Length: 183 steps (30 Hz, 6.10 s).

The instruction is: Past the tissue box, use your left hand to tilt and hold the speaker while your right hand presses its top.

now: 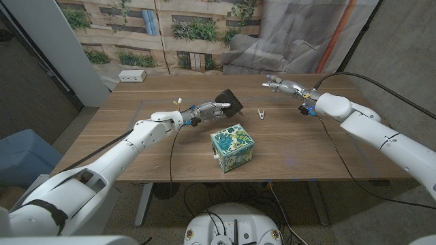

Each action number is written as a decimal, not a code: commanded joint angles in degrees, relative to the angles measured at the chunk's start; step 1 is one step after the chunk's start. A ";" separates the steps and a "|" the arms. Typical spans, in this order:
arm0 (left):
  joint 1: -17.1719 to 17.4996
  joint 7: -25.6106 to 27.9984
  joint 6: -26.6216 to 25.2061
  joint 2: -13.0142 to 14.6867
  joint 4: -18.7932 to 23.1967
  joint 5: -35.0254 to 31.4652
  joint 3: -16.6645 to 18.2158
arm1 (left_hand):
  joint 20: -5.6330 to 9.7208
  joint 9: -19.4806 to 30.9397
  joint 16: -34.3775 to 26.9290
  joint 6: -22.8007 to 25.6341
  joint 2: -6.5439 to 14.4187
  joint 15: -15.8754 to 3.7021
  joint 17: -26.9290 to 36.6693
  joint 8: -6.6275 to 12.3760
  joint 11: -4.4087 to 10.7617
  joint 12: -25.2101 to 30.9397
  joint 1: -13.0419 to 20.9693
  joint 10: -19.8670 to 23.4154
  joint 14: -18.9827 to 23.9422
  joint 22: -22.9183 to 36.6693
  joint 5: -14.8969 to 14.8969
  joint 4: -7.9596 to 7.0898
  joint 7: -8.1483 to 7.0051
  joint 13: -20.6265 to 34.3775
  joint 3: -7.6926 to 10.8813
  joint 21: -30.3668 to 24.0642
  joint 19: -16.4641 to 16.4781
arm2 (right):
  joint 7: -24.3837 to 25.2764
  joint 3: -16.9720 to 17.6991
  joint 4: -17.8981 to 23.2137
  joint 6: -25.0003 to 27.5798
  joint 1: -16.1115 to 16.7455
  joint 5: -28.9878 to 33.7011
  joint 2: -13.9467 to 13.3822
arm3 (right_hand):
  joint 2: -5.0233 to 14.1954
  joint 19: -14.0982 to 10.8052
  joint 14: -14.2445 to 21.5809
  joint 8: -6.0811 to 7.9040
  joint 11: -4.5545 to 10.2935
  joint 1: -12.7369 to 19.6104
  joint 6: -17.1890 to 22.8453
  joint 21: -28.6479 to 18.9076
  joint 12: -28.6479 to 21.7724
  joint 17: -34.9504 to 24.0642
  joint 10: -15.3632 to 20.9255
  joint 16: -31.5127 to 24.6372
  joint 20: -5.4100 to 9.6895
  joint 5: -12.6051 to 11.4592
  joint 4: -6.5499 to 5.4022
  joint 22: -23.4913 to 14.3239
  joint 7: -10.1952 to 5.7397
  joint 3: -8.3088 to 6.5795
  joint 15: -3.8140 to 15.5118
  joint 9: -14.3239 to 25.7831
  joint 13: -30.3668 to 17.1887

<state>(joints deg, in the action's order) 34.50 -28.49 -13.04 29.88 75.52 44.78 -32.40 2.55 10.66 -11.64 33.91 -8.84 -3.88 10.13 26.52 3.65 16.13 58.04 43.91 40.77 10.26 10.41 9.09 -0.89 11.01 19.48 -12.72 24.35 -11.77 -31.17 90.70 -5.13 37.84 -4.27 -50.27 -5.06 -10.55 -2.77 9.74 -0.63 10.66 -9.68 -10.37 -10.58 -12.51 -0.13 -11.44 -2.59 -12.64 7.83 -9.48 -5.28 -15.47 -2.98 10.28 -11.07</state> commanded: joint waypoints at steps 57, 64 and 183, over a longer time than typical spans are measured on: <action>-2.79 -5.91 0.77 -4.49 -6.91 -0.15 -2.34 | 6.15 0.58 0.96 14.96 13.02 -8.73 -0.22 -0.23 8.69 -0.27 -0.34 13.04 1.47 0.17 0.32 0.10 -2.90 0.67 1.92 0.06 0.63 | -7.75 -6.42 8.94 6.61 -4.90 13.39 1.88 | -0.62 6.50 -7.60 0.52 -0.86 -0.88 -8.50 0.32 0.34 -0.26 -8.70 0.71 -0.14 -1.49 -0.77 -0.18 5.04 2.27 -1.54 0.09 -0.07; -2.49 -5.98 0.86 -4.59 -6.74 -0.04 -2.27 | 6.15 0.59 0.95 14.99 13.11 -8.74 -0.19 -0.34 8.71 -0.38 -0.38 13.05 1.60 0.18 0.32 0.17 -2.95 0.67 2.01 0.07 0.65 | -7.20 -6.97 8.53 6.76 -5.35 14.74 2.61 | -0.32 6.64 -8.03 0.59 -0.66 -0.95 -8.62 0.22 0.28 -0.28 -9.03 0.68 -0.15 -1.60 -0.88 -0.18 4.96 2.28 -1.56 0.08 -0.05; -3.33 -6.74 1.52 -6.43 -9.17 -0.51 -2.50 | 7.02 0.61 0.80 18.78 14.33 -8.95 -0.06 -0.98 8.68 -0.64 -0.89 17.04 4.63 0.23 0.25 0.62 -2.21 0.70 3.43 -0.21 2.46 | -8.75 -11.34 2.60 8.89 -8.26 18.10 5.66 | 0.48 6.16 -8.01 1.15 -0.52 -0.43 -8.88 -0.37 -0.32 -0.07 -10.00 -0.27 -0.08 -2.68 -0.66 -0.15 4.43 2.79 -1.57 0.10 0.05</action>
<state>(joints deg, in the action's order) 31.28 -35.18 -11.29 23.50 66.38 44.16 -34.93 2.65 11.05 -10.59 34.39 -8.83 -4.81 9.98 25.32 3.46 15.14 58.04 44.10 44.73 10.25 10.40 10.89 -0.34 11.09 21.32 -12.71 26.50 -20.94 -42.45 93.34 3.51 29.43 13.91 -44.58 -5.32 -4.12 -9.70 10.64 -1.33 9.62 -9.72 -10.21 -10.62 -12.52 -9.63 -11.46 -2.87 -15.07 6.88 -9.45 -0.71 -12.45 -4.60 10.26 -10.94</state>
